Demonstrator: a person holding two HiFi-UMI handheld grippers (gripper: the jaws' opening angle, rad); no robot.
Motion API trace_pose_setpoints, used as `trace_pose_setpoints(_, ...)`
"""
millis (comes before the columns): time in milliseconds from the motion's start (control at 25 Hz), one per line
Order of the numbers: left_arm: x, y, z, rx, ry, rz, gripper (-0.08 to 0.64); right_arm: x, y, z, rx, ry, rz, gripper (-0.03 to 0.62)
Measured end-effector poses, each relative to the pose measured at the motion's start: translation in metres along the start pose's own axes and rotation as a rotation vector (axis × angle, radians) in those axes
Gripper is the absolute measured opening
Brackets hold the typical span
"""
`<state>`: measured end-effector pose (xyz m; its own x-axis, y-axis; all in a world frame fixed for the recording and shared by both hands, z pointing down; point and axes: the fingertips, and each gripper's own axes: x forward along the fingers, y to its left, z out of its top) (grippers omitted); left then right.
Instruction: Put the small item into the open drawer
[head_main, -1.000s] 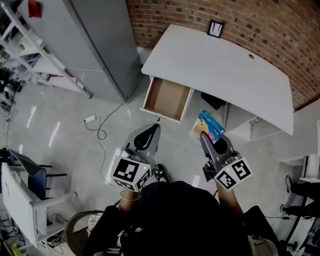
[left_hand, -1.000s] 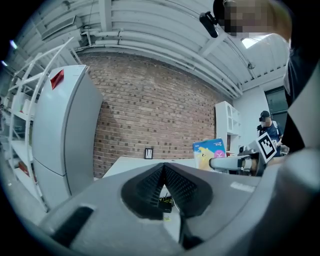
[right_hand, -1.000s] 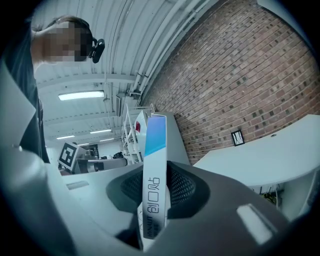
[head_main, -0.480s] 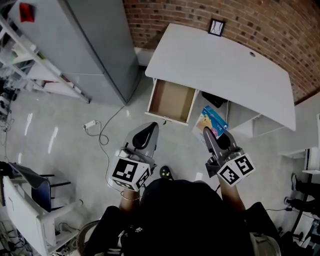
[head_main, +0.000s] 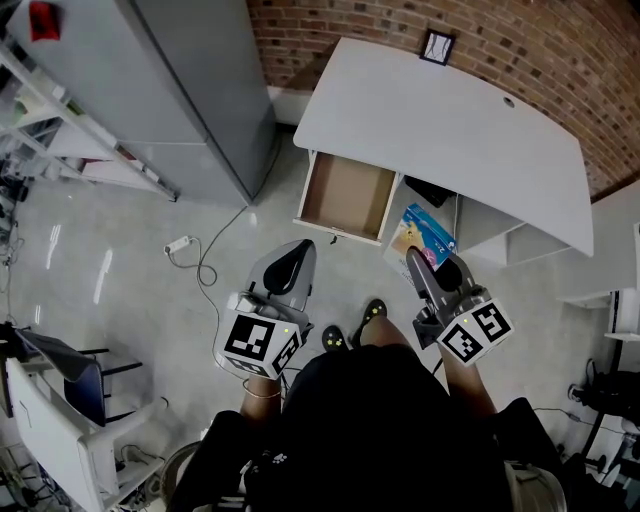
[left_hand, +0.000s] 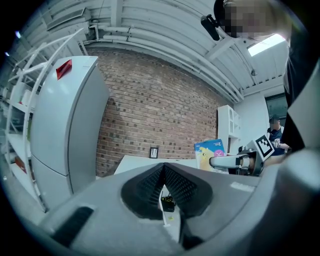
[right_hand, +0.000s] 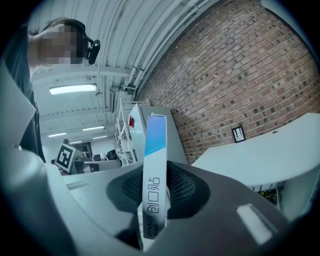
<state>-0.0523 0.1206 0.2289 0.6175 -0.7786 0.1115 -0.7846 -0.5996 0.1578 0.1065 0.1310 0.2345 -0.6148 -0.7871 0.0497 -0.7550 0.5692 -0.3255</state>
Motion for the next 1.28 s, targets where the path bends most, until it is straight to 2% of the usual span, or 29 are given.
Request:
trace_pose_setpoints(320,0.002,0.019,-0.004,0.022,0.025,0.1,-0.003,0.029,-0.024,-0.007,0.001,0.049,0.054,0.084)
trace_pose_setpoints(560,0.011,0.053,0.001,-0.004,0.016,0.169,-0.003,0.069,-0.038,-0.005,-0.021,0.067,0.104,0.084)
trace_pose_setpoints(800,0.047,0.059,0.003,0.034,0.037,0.164,-0.003,0.094,-0.061,-0.005,-0.015,0.096,0.135,0.084)
trace_pose_setpoints(1280,0.111,0.085,0.004,0.041,0.042,0.175,-0.003,0.131,-0.113,-0.003,-0.016,0.13,0.159,0.084)
